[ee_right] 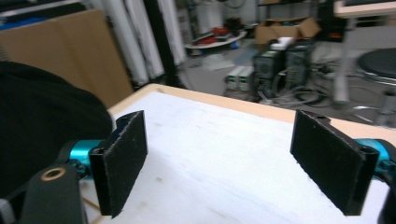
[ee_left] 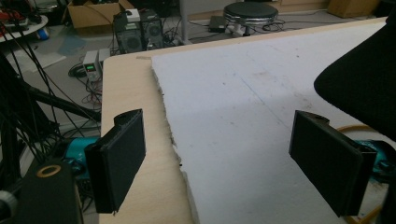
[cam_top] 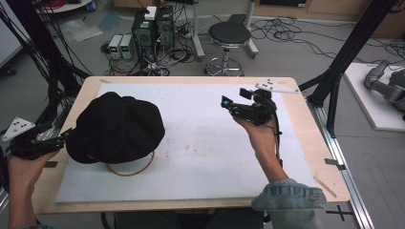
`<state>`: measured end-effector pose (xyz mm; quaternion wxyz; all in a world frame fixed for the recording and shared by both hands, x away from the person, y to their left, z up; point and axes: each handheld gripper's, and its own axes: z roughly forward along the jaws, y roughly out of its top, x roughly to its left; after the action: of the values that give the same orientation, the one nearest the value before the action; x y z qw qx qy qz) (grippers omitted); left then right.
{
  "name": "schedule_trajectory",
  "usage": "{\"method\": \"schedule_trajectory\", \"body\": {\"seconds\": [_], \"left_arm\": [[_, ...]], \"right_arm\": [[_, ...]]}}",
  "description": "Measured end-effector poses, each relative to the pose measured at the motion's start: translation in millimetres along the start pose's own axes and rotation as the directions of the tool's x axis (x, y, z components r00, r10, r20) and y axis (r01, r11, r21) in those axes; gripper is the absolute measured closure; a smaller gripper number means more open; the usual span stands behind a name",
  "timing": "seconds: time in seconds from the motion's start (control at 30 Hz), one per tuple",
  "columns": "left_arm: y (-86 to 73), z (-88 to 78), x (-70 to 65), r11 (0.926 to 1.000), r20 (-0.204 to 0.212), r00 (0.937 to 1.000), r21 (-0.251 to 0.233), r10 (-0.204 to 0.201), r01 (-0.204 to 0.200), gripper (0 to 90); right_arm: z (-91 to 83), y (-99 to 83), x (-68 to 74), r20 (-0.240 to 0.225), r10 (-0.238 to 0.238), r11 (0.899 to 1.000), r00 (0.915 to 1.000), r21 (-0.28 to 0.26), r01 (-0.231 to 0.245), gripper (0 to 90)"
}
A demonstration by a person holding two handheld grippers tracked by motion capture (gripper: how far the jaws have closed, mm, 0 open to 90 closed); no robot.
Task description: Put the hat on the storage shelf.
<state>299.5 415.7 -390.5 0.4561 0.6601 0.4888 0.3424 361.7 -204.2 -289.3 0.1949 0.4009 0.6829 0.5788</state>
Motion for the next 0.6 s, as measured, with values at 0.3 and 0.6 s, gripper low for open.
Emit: {"method": "schedule_trajectory", "body": {"seconds": [0.3,0.6], "left_arm": [[-0.3,0.7,-0.8,1.0,0.001,1.0,0.002,0.001,-0.001,18.9],[-1.0,1.5,-1.5,1.0,0.004,1.0,0.009,0.004,-0.004,19.0]], "right_arm": [[-43.1,-31.5,-34.2,0.148,0.016,1.0,0.9888,-0.015,-0.014,13.3],[-69.2,-64.2,-55.8,0.246,0.043,0.999,0.9683,-0.014,-0.041,12.8]]}}
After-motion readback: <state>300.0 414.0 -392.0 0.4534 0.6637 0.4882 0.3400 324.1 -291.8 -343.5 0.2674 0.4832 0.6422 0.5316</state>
